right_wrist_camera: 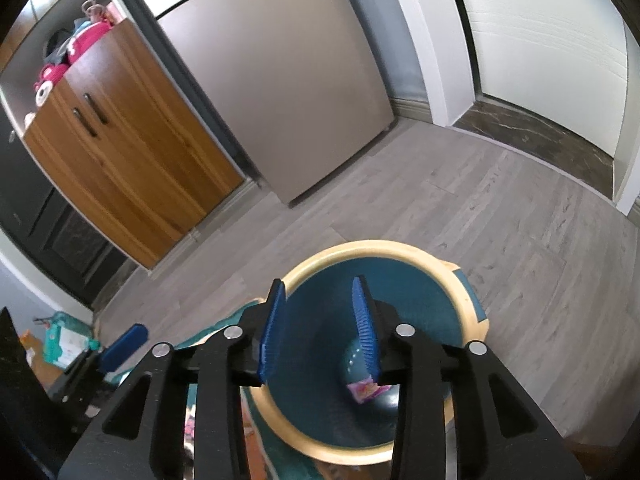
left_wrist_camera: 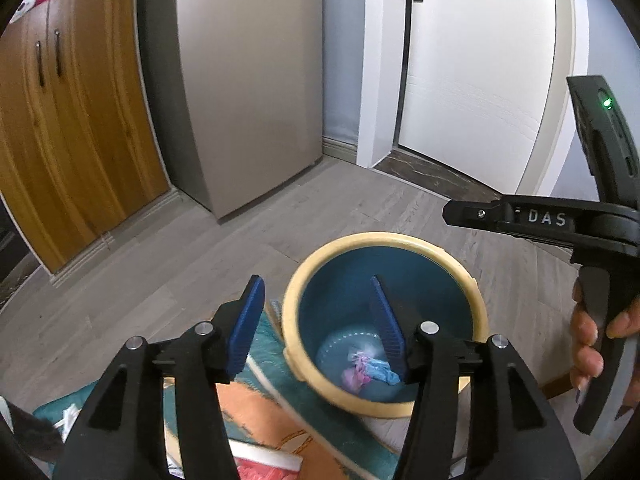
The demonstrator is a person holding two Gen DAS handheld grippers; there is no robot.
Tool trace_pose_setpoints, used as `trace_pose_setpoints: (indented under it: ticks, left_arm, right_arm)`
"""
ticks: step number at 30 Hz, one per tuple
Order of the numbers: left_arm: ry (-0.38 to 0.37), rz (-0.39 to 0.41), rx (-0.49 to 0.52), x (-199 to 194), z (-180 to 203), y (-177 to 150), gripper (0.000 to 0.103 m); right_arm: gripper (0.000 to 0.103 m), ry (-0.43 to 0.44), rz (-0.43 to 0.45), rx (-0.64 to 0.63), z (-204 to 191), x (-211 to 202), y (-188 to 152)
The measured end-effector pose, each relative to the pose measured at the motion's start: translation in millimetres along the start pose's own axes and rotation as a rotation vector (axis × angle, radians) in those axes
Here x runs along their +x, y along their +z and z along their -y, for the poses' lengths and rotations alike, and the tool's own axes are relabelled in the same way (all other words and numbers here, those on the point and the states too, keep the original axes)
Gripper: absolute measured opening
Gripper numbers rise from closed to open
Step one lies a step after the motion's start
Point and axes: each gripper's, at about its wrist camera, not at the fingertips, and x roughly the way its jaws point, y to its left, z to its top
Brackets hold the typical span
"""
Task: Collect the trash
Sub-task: 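Move both open tools back over the mat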
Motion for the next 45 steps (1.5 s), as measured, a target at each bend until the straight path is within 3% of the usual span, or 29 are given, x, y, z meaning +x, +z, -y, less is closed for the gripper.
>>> trace_pose_setpoints:
  ticks: [2,9,14,20,24,30,39,45]
  left_arm:
    - [0.008,0.005,0.002,-9,-5,0,0.057]
    - [0.069,0.041,-0.015,-64,-39,-6,0.069]
    - [0.136,0.07,-0.041,-103,-70,-18,0.079]
    - [0.236,0.109,-0.119,-144,-111,-35,0.097]
    - [0.293,0.125,-0.183,-161,-135,-50,0.097]
    - [0.32,0.109,-0.236,-170,-164,-71,0.097]
    - [0.34,0.104,-0.25,-172,-187,-90,0.097]
    - [0.358,0.076,-0.267,-162,-211,-102,0.097]
  right_arm:
    - [0.049,0.0,0.003,-0.01,-4,-2,-1]
    - [0.068,0.008,0.027,-0.04,-22,-12,-4]
    - [0.096,0.037,0.055,-0.054,-40,-23,-8]
    - [0.098,0.036,0.087,-0.099,-66,-35,-17]
    - [0.098,0.002,0.122,-0.126,-87,-42,-26]
    - [0.098,-0.007,0.135,-0.205,-118,-45,-43]
    - [0.098,0.024,0.08,-0.297,-149,-22,-72]
    - [0.098,-0.005,0.047,-0.368,-166,0,-95]
